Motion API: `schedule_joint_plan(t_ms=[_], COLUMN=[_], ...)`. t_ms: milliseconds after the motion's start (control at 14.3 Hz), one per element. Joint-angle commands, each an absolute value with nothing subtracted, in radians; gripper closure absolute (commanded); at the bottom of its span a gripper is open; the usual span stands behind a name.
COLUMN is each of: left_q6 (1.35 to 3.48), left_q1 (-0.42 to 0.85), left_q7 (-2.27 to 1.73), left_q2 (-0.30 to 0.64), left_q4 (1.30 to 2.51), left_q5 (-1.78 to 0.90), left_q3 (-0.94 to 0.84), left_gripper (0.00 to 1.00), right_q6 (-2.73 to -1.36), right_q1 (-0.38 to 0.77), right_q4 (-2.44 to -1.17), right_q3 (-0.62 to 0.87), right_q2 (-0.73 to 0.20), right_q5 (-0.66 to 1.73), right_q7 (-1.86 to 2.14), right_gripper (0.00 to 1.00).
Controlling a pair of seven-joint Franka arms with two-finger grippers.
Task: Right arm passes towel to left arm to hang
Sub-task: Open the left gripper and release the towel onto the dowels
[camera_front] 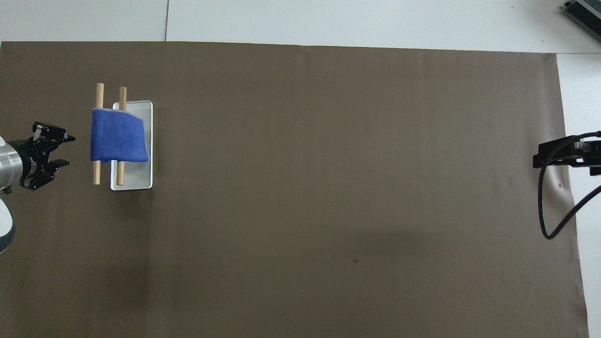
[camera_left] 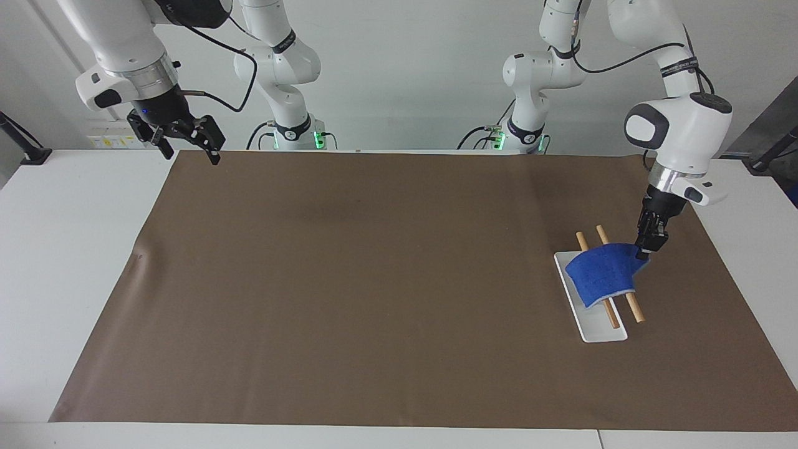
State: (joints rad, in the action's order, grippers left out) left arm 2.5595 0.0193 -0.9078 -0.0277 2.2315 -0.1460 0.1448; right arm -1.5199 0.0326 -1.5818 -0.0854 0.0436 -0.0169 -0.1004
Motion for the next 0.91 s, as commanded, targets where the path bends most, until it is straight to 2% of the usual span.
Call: schedule_joint_plan(t_ms=[0, 419, 699, 838], left_q6=[2.576, 2.513, 2.178, 2.032], left_q1=[0.026, 0.025, 0.029, 0.029], left_q7=[-0.902, -0.744, -0.599, -0.481], left_q2=[-0.052, -0.025, 0.044, 0.06], left_q4=[2.252, 2.172, 1.926, 1.85], left_q5=[-0.129, -0.072, -0.005, 0.012], left_q3=[0.149, 0.149, 0.141, 0.126], left_gripper=[0.0, 0.03, 0.09, 0.13], right_q6=[-1.54, -1.537, -1.542, -1.542], right_q1=[0.038, 0.038, 0.038, 0.038], right_q4=[-1.638, -1.641, -1.643, -1.643], right_q3=[-0.092, -0.092, -0.092, -0.092], right_q2=[0.081, 0.086, 0.086, 0.086], right_q5=[-0.002, -0.002, -0.002, -0.002], right_q7=[-0.123, -0.123, -0.123, -0.123], right_gripper=[0.0, 0.0, 0.0, 0.0])
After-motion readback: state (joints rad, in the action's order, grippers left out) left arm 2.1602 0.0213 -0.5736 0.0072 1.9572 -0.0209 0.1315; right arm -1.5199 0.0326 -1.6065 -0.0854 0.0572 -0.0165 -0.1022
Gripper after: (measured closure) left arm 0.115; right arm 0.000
